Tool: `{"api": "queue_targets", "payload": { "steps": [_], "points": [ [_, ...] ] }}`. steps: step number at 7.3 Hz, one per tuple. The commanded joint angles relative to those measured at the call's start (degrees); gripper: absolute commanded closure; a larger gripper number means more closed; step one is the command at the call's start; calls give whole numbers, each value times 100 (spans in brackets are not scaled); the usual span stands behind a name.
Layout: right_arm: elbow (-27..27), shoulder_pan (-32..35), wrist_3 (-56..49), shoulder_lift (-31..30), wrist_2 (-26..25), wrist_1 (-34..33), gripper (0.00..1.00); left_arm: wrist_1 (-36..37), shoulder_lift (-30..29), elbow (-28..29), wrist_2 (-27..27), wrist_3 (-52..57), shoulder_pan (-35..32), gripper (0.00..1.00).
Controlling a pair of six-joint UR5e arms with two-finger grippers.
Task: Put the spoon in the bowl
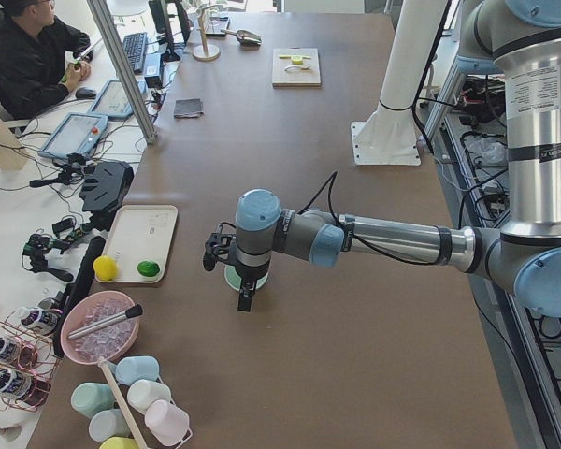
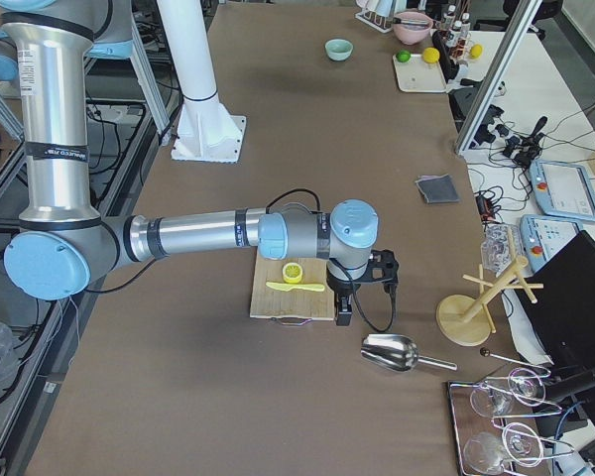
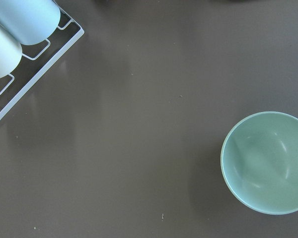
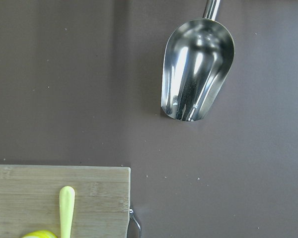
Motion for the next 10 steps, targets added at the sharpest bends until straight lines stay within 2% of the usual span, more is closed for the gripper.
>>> {"api": "queue_targets", "payload": {
  "steps": [1, 2, 4, 7, 8, 10],
  "points": [
    [12, 0, 23, 15, 1, 0, 0, -213, -36, -84, -45, -7, 10, 2],
    [12, 0, 31, 23, 1, 0, 0, -703, -97, 54, -80, 11, 10, 2],
    [47, -9, 49, 32, 10, 0, 0, -2273, -220, 763, -46, -198, 45, 2],
    [64, -18, 23, 111, 10, 209, 0, -2998, -510, 1537, -132, -1486, 133, 2],
    [4, -96, -12, 111, -42, 698, 0, -3515, -519, 1732, -90, -2084, 595, 2],
    [-15, -412, 110, 138, -34, 861, 0, -4300, -599, 2111, -36, -2746, 1221, 2]
  ]
}}
